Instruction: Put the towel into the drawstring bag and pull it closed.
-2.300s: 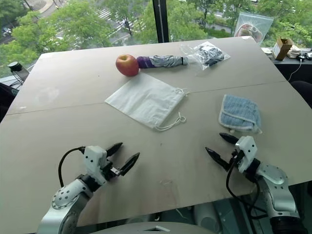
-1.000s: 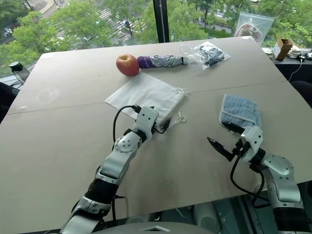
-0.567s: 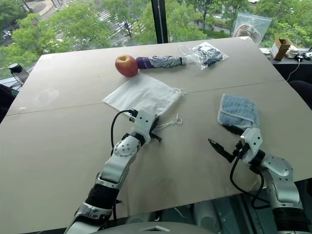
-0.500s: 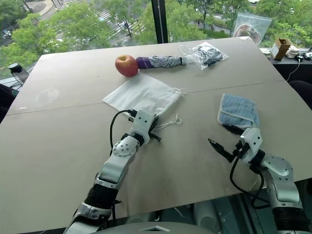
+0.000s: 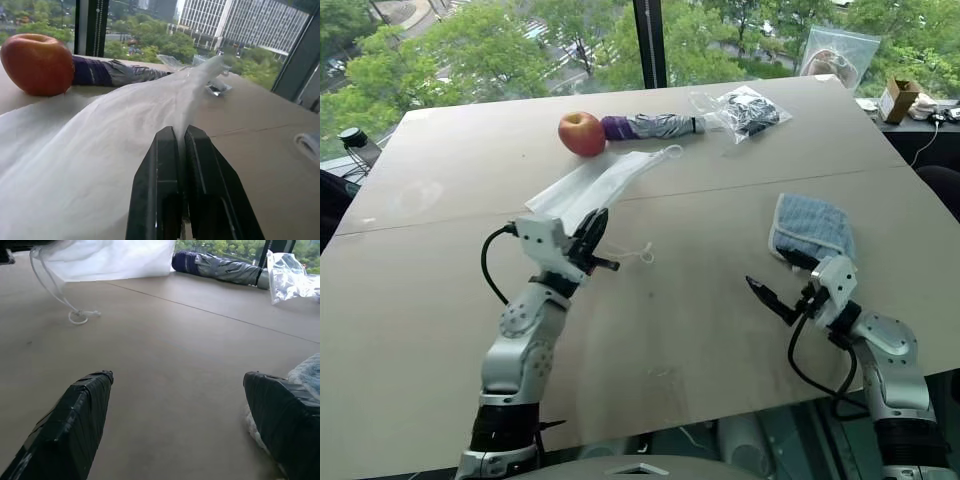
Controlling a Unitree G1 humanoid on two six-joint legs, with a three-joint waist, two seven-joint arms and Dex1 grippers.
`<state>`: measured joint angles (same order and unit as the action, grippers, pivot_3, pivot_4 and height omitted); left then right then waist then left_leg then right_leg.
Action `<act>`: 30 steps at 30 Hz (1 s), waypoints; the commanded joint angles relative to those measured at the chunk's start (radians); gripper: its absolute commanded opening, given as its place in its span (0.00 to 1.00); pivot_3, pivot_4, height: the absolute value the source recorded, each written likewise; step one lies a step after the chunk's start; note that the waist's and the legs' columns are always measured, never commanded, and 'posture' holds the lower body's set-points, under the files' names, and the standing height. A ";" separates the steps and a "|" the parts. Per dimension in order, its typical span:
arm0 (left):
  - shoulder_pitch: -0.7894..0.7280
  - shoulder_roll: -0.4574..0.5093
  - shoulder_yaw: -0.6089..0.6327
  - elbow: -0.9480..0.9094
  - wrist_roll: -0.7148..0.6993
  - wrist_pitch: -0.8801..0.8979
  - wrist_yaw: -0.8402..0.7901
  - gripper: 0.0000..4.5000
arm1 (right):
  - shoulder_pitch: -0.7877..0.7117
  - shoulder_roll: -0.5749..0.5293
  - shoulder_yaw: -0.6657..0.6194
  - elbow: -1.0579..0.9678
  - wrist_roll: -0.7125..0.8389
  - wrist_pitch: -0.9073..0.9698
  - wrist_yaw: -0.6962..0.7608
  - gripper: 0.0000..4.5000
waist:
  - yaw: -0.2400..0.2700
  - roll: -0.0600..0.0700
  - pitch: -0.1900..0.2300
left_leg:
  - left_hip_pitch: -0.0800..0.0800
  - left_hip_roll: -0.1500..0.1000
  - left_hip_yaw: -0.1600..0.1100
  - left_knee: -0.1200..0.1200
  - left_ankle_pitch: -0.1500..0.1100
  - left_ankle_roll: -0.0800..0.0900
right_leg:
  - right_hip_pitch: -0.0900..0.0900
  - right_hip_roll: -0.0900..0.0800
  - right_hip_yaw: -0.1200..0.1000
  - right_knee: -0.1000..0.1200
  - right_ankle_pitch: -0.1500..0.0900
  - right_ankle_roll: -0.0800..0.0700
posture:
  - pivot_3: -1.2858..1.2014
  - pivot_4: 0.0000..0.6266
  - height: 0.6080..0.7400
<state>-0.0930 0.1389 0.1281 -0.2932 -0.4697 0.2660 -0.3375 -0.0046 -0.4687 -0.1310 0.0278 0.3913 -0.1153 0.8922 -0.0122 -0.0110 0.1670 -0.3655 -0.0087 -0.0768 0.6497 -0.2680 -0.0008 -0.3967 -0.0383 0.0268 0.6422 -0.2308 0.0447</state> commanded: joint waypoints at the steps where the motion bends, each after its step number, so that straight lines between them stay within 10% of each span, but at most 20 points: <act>1: 0.040 0.068 0.072 -0.109 -0.160 0.094 -0.064 0.00 | -0.002 0.002 -0.010 -0.015 0.003 -0.014 -0.007 1.00 | 0.000 0.000 0.000 | 0.000 0.000 0.000 0.000 0.000 0.000 | 0.000 0.000 0.000 0.000 0.000 0.000 | 0.52 0.24 1.00; 10: 0.318 0.203 0.248 -0.312 -0.314 0.174 -0.063 0.00 | 0.014 0.005 -0.008 -0.032 0.020 -0.011 0.009 1.00 | -0.001 0.000 0.000 | 0.001 0.002 -0.001 0.000 0.000 0.000 | 0.000 0.001 0.003 -0.001 -0.001 -0.001 | 0.52 0.24 1.00; 30: 0.471 0.188 0.112 -0.211 0.429 -0.166 0.155 0.00 | -0.050 -0.016 0.103 -0.155 0.081 0.116 0.129 1.00 | 0.000 -0.001 0.001 | 0.001 0.002 0.001 0.000 0.000 0.000 | 0.000 0.001 0.003 -0.001 -0.001 -0.002 | 0.52 0.24 1.00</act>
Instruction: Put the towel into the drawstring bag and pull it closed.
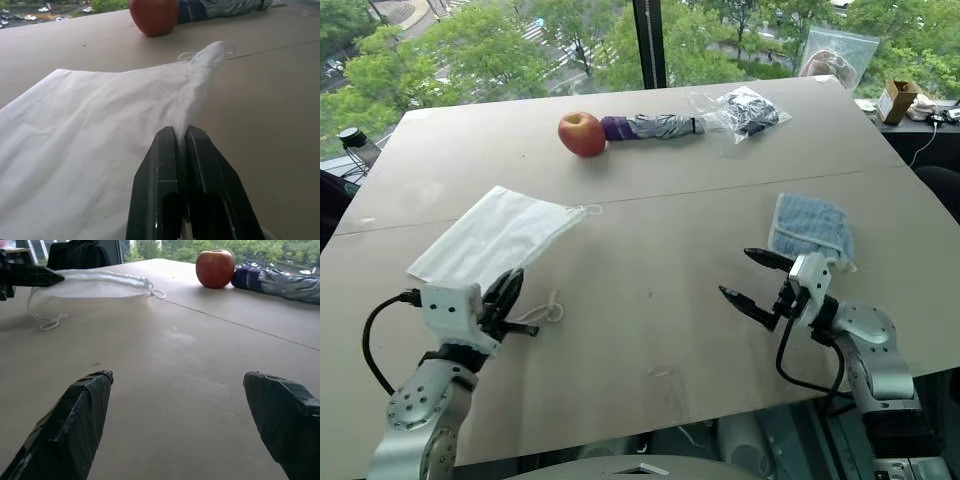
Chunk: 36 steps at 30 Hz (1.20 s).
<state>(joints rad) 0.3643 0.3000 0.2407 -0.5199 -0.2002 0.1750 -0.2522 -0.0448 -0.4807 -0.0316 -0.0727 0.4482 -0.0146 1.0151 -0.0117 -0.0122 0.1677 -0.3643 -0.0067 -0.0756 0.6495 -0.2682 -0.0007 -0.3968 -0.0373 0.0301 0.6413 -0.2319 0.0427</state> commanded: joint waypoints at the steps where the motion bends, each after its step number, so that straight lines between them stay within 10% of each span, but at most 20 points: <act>1: 0.022 0.041 -0.009 0.030 0.235 -0.108 0.097 0.00 | -0.011 -0.002 0.005 -0.056 0.019 0.016 0.001 1.00 | 0.000 0.000 0.000 | 0.000 0.000 0.000 0.000 0.000 0.000 | 0.000 0.000 0.000 0.000 0.000 0.000 | 0.52 0.24 1.00; 9: 0.060 -0.030 -0.022 0.098 0.323 -0.265 0.176 0.00 | 0.001 -0.008 0.005 -0.072 0.026 0.043 -0.009 1.00 | 0.002 0.000 0.000 | 0.000 0.000 0.000 0.000 0.000 0.000 | 0.000 -0.002 -0.001 0.000 -0.001 -0.001 | 0.52 0.24 1.00; 20: 0.075 -0.058 -0.015 0.157 0.344 -0.337 0.191 0.99 | -0.007 -0.007 0.009 -0.041 -0.003 0.028 -0.009 1.00 | 0.001 -0.001 0.001 | -0.001 0.000 0.000 0.000 0.000 0.000 | 0.000 -0.001 -0.003 0.000 -0.002 0.002 | 0.52 0.24 1.00; 30: 0.043 -0.067 -0.018 0.181 0.291 -0.279 0.154 0.99 | -0.020 -0.008 0.004 -0.013 -0.017 0.011 0.001 1.00 | 0.001 -0.001 0.001 | -0.001 0.000 0.000 0.000 0.000 0.000 | 0.000 -0.001 -0.004 0.000 -0.001 0.003 | 0.52 0.24 1.00; 36: 0.031 -0.070 0.005 0.204 0.259 -0.259 0.149 0.51 | -0.020 -0.006 0.000 -0.010 -0.020 0.005 -0.005 1.00 | 0.000 -0.001 0.001 | -0.001 0.000 0.000 0.000 0.000 0.000 | 0.000 -0.001 -0.004 0.000 -0.001 0.003 | 0.52 0.24 1.00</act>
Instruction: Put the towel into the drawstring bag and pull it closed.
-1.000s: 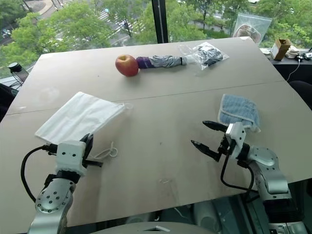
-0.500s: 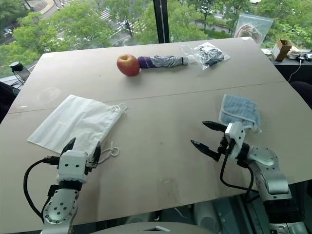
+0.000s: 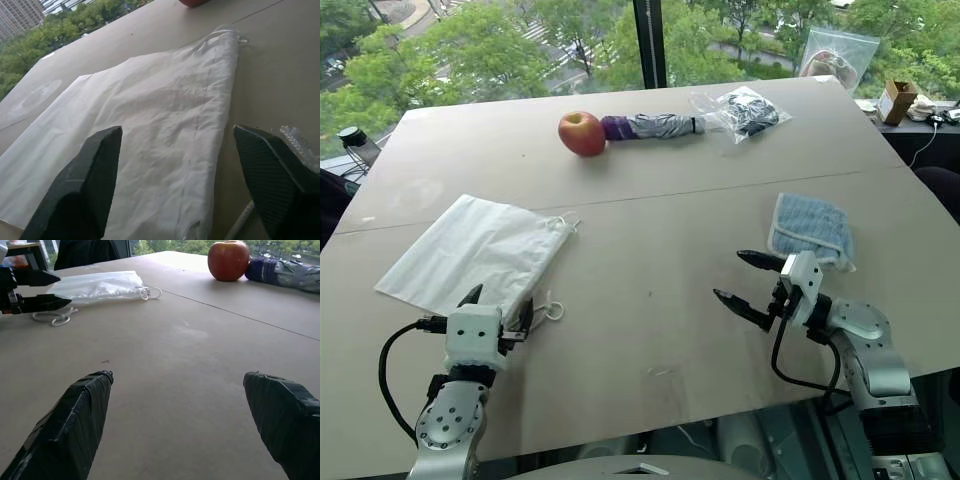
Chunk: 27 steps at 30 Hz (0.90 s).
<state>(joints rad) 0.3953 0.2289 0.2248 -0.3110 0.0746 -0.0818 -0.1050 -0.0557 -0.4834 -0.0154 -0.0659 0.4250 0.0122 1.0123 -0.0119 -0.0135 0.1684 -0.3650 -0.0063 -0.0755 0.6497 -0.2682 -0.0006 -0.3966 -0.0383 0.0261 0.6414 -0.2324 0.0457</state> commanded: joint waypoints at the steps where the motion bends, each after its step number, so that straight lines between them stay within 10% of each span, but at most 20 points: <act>1: -0.001 0.001 0.021 -0.003 -0.018 -0.001 0.002 0.40 | -0.009 -0.002 -0.018 -0.017 0.004 -0.022 -0.005 1.00 | 0.000 0.000 0.000 | 0.000 0.000 0.000 0.000 0.000 0.000 | 0.000 0.000 0.000 0.000 0.000 0.000 | 0.52 0.24 1.00; 4: -0.004 -0.016 0.029 0.004 -0.032 0.020 0.016 0.08 | -0.009 0.001 -0.019 -0.017 0.003 -0.026 -0.011 1.00 | 0.001 0.000 0.000 | 0.000 0.000 0.000 0.000 0.000 0.000 | 0.000 0.000 0.000 0.000 0.001 0.000 | 0.52 0.24 1.00; 13: -0.005 0.015 0.016 -0.023 0.015 0.022 0.004 0.08 | -0.018 0.006 -0.014 -0.006 0.000 -0.039 -0.023 1.00 | 0.001 0.000 0.000 | 0.000 0.000 0.000 0.000 0.000 0.000 | 0.000 0.000 0.000 0.000 0.001 -0.001 | 0.52 0.24 1.00; 19: -0.020 0.019 0.010 -0.057 0.049 0.065 0.018 0.52 | -0.025 0.016 -0.011 0.008 -0.010 -0.049 -0.027 1.00 | 0.000 0.000 0.000 | 0.000 0.000 0.000 0.000 0.000 0.000 | 0.000 0.000 0.000 0.000 0.001 -0.002 | 0.52 0.24 1.00; 27: -0.022 0.029 0.018 -0.089 0.079 0.151 0.021 0.52 | -0.029 0.027 -0.012 0.018 -0.018 -0.058 -0.031 1.00 | 0.000 0.000 0.000 | 0.000 0.000 0.000 0.000 0.000 0.000 | 0.000 0.000 0.000 0.000 0.001 -0.002 | 0.52 0.24 1.00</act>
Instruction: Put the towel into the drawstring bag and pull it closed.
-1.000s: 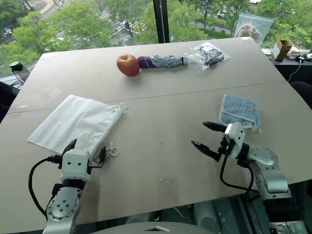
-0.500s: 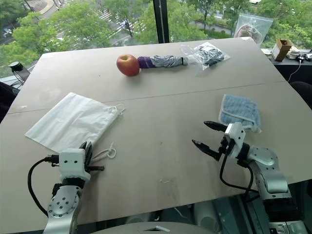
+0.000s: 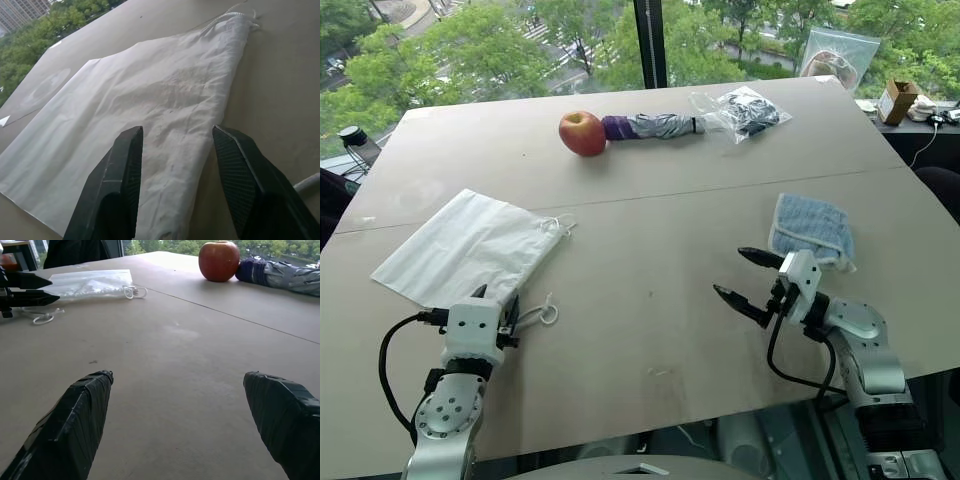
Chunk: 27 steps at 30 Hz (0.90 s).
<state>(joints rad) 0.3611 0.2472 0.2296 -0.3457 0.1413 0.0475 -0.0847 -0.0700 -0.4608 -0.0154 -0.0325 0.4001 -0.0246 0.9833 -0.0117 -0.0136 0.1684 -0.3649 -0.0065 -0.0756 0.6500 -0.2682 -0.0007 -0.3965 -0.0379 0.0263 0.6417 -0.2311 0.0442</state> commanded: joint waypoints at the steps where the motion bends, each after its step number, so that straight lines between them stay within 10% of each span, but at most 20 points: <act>1: 0.017 0.010 0.015 -0.057 0.015 0.028 0.002 0.52 | -0.014 0.004 -0.012 -0.015 0.007 -0.022 -0.003 1.00 | -0.001 0.000 0.000 | 0.000 0.000 0.000 0.000 0.000 0.000 | 0.000 0.000 0.000 0.000 0.000 0.000 | 0.52 0.24 1.00; 27: -0.006 0.001 0.081 -0.068 0.024 -0.048 0.083 0.52 | -0.010 0.011 -0.009 -0.005 -0.001 -0.026 -0.010 1.00 | -0.001 0.000 0.000 | 0.000 0.000 0.000 0.000 0.000 0.000 | 0.000 -0.001 0.001 0.000 0.000 0.000 | 0.52 0.24 1.00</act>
<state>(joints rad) 0.3554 0.2458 0.2777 -0.3832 0.1718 0.0158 -0.0164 -0.0712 -0.4515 -0.0153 -0.0214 0.3957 -0.0285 0.9740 -0.0125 -0.0136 0.1685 -0.3646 -0.0063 -0.0760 0.6499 -0.2682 -0.0007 -0.3966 -0.0385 0.0273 0.6418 -0.2310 0.0441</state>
